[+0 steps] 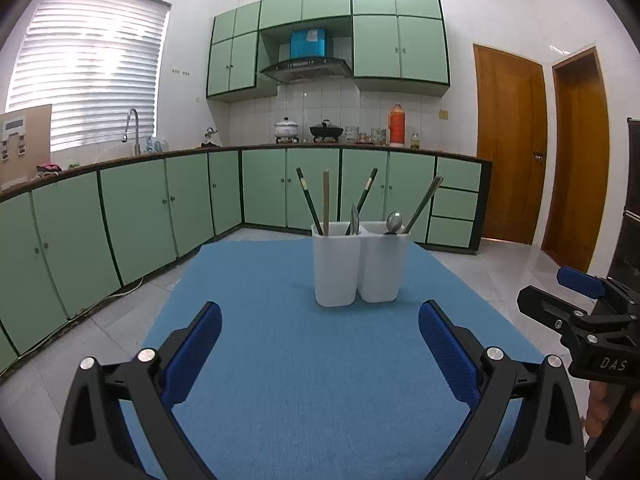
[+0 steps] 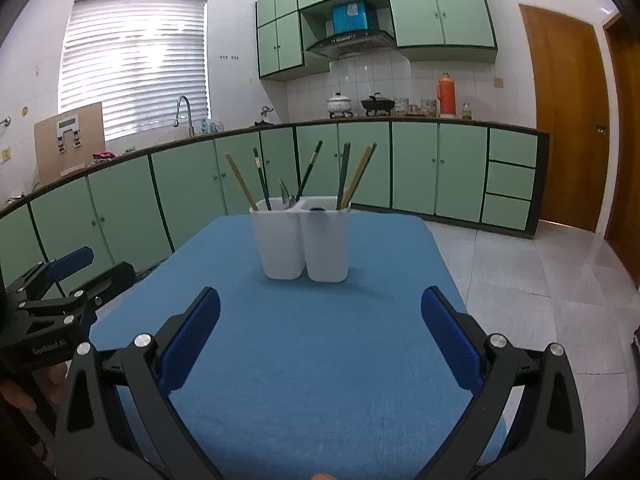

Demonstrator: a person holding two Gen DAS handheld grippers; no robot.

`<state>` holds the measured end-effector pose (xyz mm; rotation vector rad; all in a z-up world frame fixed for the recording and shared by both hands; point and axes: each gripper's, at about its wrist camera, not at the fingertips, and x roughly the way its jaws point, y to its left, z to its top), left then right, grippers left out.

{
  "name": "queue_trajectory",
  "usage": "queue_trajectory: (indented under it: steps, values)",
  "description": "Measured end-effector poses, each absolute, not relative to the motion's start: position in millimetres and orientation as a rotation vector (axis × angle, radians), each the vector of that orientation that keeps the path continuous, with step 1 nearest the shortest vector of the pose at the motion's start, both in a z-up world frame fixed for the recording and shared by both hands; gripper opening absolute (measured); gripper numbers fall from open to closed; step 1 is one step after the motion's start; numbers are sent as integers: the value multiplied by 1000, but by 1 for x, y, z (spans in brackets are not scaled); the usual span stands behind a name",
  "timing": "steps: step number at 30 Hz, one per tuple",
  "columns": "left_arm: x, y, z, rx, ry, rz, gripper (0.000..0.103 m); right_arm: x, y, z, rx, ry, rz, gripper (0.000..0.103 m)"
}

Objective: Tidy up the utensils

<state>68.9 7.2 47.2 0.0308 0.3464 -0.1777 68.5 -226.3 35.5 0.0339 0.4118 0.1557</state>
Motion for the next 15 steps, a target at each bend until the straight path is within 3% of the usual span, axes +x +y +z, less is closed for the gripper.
queue_trajectory:
  steps: [15]
  values:
    - [60, 4, 62, 30, 326, -163, 97, 56, -224, 57, 25, 373, 166, 98]
